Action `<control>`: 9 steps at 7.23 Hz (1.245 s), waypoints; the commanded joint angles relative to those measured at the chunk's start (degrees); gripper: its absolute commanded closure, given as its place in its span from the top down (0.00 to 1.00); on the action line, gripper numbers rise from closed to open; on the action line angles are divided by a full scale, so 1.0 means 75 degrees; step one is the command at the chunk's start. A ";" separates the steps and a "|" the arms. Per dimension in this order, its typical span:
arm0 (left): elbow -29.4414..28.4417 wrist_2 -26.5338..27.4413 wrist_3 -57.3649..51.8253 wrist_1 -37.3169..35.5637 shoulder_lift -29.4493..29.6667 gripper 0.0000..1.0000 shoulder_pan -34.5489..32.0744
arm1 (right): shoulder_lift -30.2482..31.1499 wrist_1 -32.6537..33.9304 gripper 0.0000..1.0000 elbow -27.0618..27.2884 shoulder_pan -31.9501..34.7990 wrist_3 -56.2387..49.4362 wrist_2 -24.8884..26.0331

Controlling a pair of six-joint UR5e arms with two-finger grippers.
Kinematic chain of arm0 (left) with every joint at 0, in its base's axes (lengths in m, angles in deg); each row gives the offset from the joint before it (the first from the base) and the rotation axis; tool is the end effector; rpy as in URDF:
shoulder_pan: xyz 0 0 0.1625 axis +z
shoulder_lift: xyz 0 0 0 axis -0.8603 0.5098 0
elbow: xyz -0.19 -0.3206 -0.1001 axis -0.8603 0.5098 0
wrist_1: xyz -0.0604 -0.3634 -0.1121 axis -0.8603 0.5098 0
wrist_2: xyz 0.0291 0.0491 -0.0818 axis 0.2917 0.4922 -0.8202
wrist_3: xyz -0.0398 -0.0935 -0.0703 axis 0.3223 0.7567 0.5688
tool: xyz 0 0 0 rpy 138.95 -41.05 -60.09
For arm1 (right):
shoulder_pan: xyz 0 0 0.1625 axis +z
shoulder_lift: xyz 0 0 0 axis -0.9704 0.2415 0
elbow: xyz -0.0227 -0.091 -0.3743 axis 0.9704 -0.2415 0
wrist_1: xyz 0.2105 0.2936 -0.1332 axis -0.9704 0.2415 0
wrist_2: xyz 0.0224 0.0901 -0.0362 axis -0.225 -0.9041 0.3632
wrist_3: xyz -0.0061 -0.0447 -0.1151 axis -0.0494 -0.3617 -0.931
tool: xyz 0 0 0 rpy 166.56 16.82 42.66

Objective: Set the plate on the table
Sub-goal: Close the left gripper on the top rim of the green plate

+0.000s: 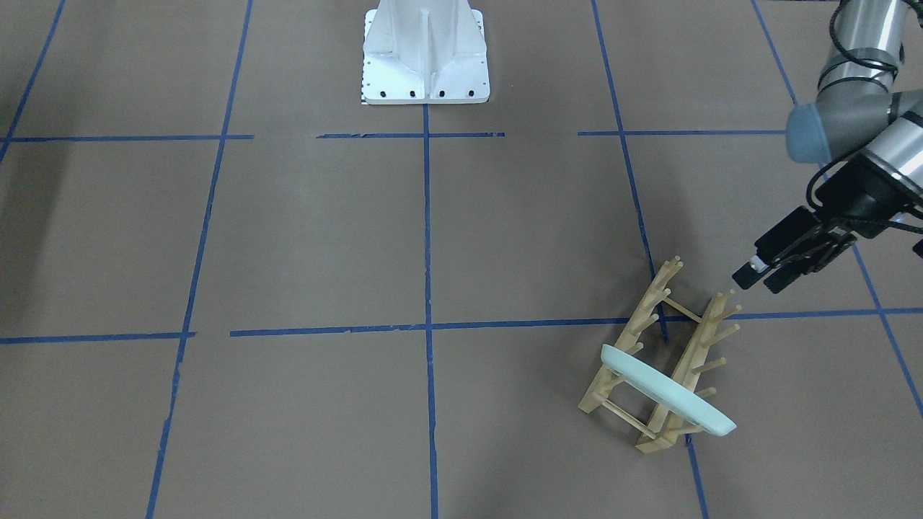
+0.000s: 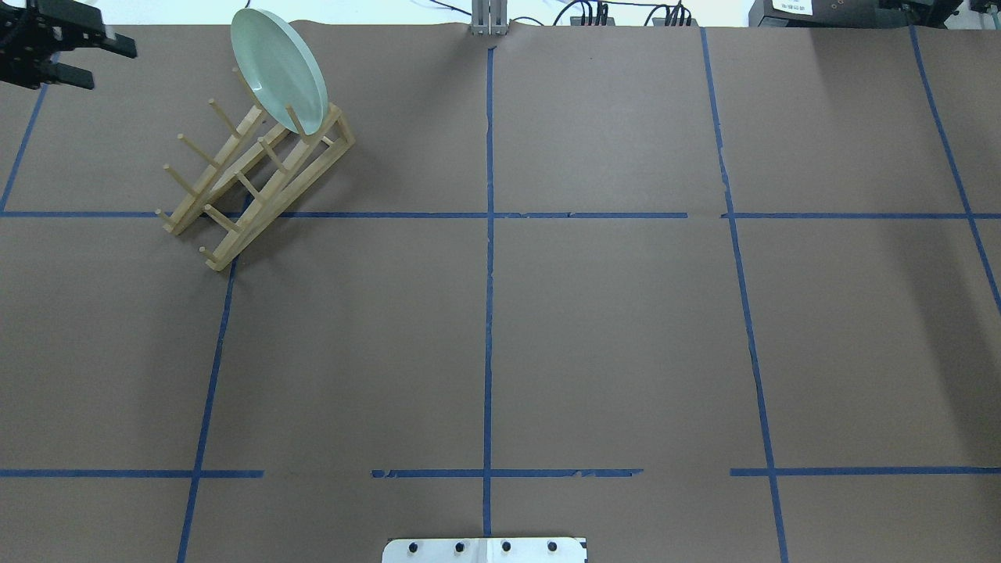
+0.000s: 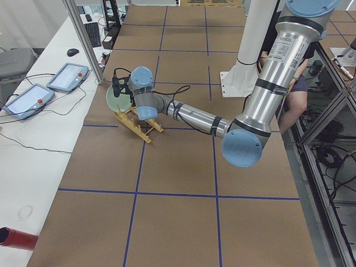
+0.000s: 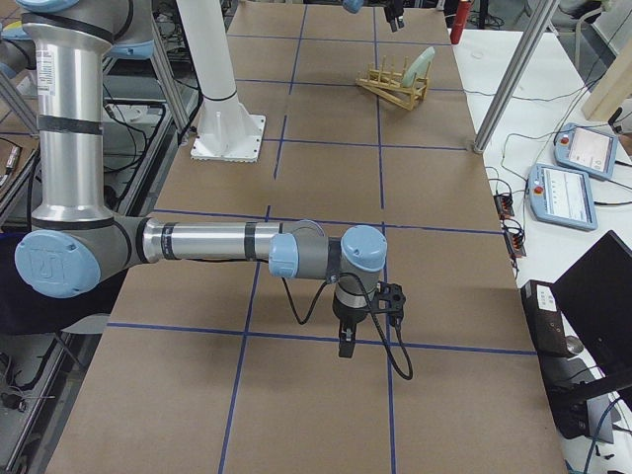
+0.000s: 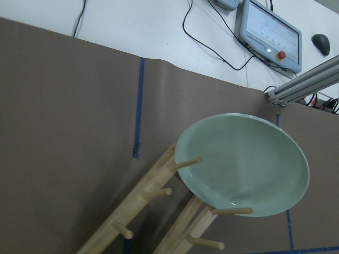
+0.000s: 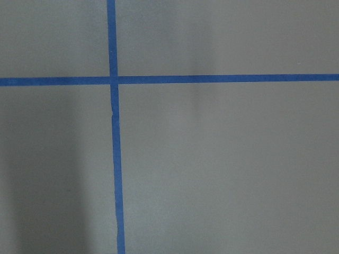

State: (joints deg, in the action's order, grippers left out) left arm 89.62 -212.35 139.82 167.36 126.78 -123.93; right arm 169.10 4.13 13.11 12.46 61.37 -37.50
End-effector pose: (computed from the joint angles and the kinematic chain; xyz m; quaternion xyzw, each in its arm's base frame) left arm 0.2068 -0.5660 0.3281 0.0980 0.6442 -0.2195 0.7261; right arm 0.0504 -0.4382 0.6363 -0.0241 -0.3020 0.0175 0.9529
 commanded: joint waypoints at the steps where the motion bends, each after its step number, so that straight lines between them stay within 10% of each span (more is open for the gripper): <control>1: -0.0535 0.0783 0.2738 0.0479 0.0799 1.00 0.0594 | 0.0000 0.0011 1.00 0.0000 0.0003 0.0000 0.0000; 3: -0.0618 0.2199 0.4048 0.0973 0.0860 1.00 0.1087 | 0.0000 -0.0001 1.00 0.0000 -0.0008 0.0000 0.0000; 9: -0.1533 0.2531 0.3489 0.0973 0.1376 0.84 0.1111 | 0.0000 -0.0001 1.00 0.0023 0.0003 0.0012 0.0000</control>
State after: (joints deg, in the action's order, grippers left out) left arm 79.06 -193.78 167.48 174.66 136.73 -115.62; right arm 169.10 4.13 13.15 12.46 61.46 -37.50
